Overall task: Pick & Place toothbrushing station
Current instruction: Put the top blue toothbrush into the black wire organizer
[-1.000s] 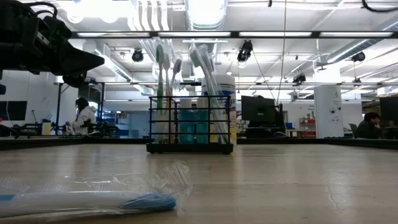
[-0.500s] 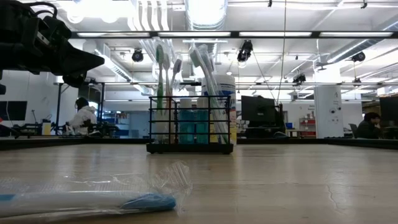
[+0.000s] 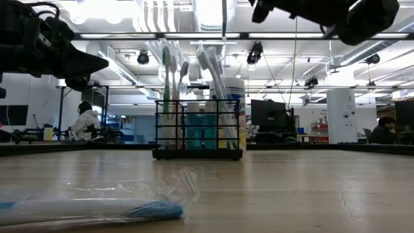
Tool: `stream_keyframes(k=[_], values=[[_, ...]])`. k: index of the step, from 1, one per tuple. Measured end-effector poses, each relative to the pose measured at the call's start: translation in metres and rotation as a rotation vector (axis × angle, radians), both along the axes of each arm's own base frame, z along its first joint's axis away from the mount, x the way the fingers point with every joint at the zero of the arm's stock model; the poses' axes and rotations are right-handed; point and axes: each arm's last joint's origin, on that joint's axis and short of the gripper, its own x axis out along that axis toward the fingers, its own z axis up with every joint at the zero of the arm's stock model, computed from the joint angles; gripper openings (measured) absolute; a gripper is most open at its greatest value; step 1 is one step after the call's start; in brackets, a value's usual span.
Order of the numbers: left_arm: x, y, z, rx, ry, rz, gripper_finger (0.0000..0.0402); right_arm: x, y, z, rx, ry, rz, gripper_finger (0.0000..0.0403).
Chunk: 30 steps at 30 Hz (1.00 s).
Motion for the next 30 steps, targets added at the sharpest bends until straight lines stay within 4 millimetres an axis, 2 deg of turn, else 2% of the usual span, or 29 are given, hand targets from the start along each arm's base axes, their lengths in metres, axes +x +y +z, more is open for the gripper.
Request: stream_keyframes(k=[7,13,30], values=[[0.0,0.0,0.0,-0.001,0.001,0.0,0.0012,-0.005,-0.003,-0.037,0.032,0.032,-0.074,0.0008],[0.0,0.0,0.0,-0.001,0.001,0.0,0.0012,-0.001,-0.005,-0.061,0.045,0.064,-0.153,0.0008],[0.0,0.0,0.0,-0.005,0.002,-0.001,0.0012,0.005,-0.005,-0.094,0.024,0.18,-0.213,0.0008]])
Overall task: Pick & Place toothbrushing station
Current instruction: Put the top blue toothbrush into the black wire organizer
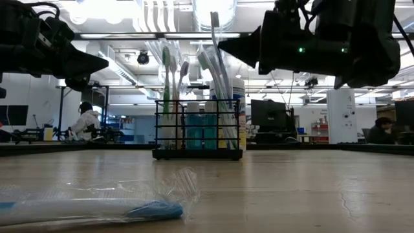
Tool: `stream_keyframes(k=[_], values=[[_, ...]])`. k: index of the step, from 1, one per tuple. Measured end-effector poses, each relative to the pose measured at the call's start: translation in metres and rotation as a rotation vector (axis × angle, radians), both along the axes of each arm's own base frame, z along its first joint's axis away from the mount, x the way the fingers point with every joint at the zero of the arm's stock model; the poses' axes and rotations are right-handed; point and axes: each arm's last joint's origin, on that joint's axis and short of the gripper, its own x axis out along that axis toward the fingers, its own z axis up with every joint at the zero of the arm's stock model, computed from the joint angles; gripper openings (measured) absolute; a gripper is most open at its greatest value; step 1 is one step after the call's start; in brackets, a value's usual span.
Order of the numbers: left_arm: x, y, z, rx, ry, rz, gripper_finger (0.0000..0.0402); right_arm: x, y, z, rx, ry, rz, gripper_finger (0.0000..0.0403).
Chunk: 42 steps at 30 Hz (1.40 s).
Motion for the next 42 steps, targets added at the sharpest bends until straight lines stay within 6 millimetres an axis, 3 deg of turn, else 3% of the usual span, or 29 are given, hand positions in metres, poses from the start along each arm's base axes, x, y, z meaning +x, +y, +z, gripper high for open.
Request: stream_keyframes(k=[17,42], values=[[0.0,0.0,0.0,0.003,0.0,0.0,0.0012,0.003,0.003,-0.036,-0.005,0.125,-0.06,0.0008],[0.0,0.0,0.0,0.007,0.001,0.0,0.0012,-0.005,0.003,-0.048,0.021,0.176,-0.078,0.0008]])
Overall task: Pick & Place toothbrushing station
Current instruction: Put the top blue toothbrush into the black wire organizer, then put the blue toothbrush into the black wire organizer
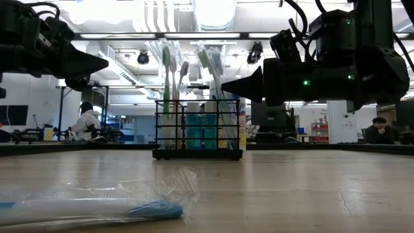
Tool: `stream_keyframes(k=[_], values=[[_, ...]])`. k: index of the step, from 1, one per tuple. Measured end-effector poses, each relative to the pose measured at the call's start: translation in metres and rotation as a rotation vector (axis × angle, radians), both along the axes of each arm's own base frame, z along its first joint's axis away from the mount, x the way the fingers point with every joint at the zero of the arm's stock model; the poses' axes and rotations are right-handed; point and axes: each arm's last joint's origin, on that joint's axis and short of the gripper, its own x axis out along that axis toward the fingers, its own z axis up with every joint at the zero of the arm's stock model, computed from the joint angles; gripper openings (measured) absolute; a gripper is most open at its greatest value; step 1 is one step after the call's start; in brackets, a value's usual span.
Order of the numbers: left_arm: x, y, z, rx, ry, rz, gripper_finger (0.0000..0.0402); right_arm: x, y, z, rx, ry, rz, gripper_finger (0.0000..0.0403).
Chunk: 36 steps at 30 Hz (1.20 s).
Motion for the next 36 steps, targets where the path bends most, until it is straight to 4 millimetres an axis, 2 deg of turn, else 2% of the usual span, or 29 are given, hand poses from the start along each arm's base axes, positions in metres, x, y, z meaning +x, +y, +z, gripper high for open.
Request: stream_keyframes(k=[6,13,20,24,27,30,34,36], values=[[0.0,0.0,0.0,0.0,0.0,0.0,0.0012,0.0,0.0,0.0,0.011,0.012,0.003,0.0016],[0.0,0.0,0.0,-0.002,-0.001,0.0,0.0012,-0.001,0.003,0.003,0.024,0.02,0.013,0.008],[0.0,0.0,0.0,-0.003,-0.001,0.0,0.0012,-0.006,0.004,0.022,0.016,0.018,0.019,0.0143],[0.0,0.0,0.0,-0.003,-0.001,0.0,0.0012,-0.016,0.004,0.044,0.015,0.025,0.026,0.0162],[0.0,0.0,0.0,-0.003,-0.002,-0.001,0.0012,-0.031,0.006,0.069,-0.002,-0.009,0.051,0.0166],[0.0,0.0,0.0,-0.002,-0.003,0.0,0.0012,-0.055,0.004,0.091,-0.028,-0.053,0.12,0.0156],[0.0,0.0,0.0,-0.002,-0.004,-0.001,0.0012,-0.097,-0.004,0.11,-0.001,-0.126,0.143,0.0116],[0.0,0.0,0.0,-0.002,-0.004,0.0,0.0012,-0.118,-0.008,0.113,0.024,-0.144,0.143,0.0087]])
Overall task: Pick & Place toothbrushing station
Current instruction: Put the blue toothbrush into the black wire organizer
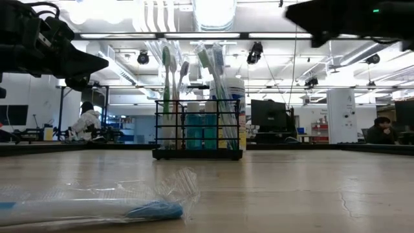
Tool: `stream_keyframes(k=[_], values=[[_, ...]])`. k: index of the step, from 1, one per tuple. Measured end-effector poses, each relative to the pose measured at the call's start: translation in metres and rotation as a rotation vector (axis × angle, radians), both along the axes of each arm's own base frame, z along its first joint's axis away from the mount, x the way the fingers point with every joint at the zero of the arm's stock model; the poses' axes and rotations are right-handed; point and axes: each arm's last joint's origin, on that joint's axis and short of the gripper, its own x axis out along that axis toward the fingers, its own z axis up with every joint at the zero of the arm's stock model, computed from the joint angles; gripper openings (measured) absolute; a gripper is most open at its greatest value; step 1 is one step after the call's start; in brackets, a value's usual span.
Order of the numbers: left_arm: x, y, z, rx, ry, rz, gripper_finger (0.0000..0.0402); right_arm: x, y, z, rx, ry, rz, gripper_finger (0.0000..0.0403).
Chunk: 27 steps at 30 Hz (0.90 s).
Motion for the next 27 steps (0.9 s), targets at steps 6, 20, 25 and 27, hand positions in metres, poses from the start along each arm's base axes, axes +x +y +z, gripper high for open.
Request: stream_keyframes(k=[6,20,25,27], values=[[0.0,0.0,0.0,0.002,-0.001,0.0,0.0012,-0.045,-0.008,-0.004,0.052,0.013,0.011,0.0014],[0.0,0.0,0.0,0.003,-0.002,0.008,0.0012,-0.078,-0.014,-0.027,0.099,-0.087,0.017,0.0008],[0.0,-0.004,0.003,0.004,-0.018,-0.105,0.001,-0.077,-0.013,-0.029,0.104,-0.074,0.018,0.0008],[0.0,-0.007,0.012,0.012,-0.054,-0.177,0.0005,-0.076,-0.013,-0.03,0.102,-0.061,0.018,0.0008]])
